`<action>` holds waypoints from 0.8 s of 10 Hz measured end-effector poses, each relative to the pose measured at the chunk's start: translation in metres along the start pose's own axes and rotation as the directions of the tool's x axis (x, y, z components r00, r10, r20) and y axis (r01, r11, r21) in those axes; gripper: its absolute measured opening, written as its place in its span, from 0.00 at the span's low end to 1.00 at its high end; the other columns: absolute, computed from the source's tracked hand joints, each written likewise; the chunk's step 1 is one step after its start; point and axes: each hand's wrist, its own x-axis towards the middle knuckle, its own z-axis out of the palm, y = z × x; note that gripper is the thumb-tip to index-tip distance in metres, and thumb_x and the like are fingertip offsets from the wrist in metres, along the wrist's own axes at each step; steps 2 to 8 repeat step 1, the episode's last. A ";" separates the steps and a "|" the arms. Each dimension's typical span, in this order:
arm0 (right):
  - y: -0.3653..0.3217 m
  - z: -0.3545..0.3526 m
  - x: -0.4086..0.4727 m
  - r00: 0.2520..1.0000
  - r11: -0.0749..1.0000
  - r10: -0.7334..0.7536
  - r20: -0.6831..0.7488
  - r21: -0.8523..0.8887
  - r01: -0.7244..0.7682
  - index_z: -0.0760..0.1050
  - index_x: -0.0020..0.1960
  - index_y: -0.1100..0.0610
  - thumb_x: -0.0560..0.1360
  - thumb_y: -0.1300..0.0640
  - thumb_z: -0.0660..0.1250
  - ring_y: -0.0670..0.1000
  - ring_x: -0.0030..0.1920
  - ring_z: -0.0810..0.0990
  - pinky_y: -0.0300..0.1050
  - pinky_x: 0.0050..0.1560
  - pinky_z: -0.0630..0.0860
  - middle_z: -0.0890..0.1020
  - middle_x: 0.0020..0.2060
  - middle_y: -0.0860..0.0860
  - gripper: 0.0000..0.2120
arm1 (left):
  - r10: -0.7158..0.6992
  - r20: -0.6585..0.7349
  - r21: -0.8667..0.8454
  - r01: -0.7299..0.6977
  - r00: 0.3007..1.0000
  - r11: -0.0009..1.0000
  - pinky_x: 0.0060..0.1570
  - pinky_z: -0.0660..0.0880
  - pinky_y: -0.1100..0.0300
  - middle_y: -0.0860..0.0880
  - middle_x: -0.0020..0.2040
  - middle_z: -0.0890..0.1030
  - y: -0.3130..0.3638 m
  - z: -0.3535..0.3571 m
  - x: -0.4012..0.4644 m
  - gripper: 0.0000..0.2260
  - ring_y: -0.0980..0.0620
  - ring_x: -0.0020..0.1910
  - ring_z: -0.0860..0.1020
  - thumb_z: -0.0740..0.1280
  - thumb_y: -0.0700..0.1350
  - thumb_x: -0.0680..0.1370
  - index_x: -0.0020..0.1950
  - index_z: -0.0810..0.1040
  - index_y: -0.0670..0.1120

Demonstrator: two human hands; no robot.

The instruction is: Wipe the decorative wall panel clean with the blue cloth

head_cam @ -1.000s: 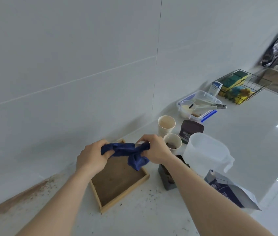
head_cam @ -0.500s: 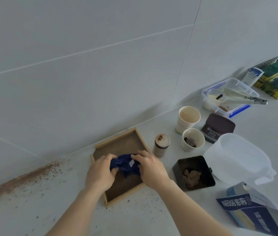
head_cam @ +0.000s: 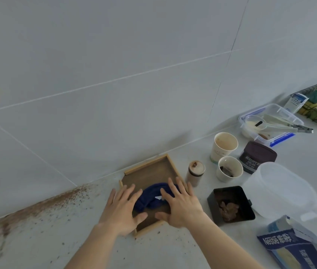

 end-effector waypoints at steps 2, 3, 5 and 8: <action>-0.013 -0.020 -0.015 0.999 1.000 -0.009 -0.034 0.011 0.009 0.44 0.84 0.44 0.75 0.23 0.53 0.60 0.82 0.31 0.69 0.81 0.36 0.38 0.84 0.53 0.46 | 0.036 -0.066 0.036 -0.033 0.997 0.999 0.80 0.33 0.44 0.53 0.85 0.39 -0.008 -0.023 -0.021 0.39 0.50 0.84 0.36 0.51 0.73 0.78 0.83 0.42 0.60; -0.013 -0.020 -0.015 0.999 1.000 -0.009 -0.034 0.011 0.009 0.44 0.84 0.44 0.75 0.23 0.53 0.60 0.82 0.31 0.69 0.81 0.36 0.38 0.84 0.53 0.46 | 0.036 -0.066 0.036 -0.033 0.997 0.999 0.80 0.33 0.44 0.53 0.85 0.39 -0.008 -0.023 -0.021 0.39 0.50 0.84 0.36 0.51 0.73 0.78 0.83 0.42 0.60; -0.013 -0.020 -0.015 0.999 1.000 -0.009 -0.034 0.011 0.009 0.44 0.84 0.44 0.75 0.23 0.53 0.60 0.82 0.31 0.69 0.81 0.36 0.38 0.84 0.53 0.46 | 0.036 -0.066 0.036 -0.033 0.997 0.999 0.80 0.33 0.44 0.53 0.85 0.39 -0.008 -0.023 -0.021 0.39 0.50 0.84 0.36 0.51 0.73 0.78 0.83 0.42 0.60; -0.013 -0.020 -0.015 0.999 1.000 -0.009 -0.034 0.011 0.009 0.44 0.84 0.44 0.75 0.23 0.53 0.60 0.82 0.31 0.69 0.81 0.36 0.38 0.84 0.53 0.46 | 0.036 -0.066 0.036 -0.033 0.997 0.999 0.80 0.33 0.44 0.53 0.85 0.39 -0.008 -0.023 -0.021 0.39 0.50 0.84 0.36 0.51 0.73 0.78 0.83 0.42 0.60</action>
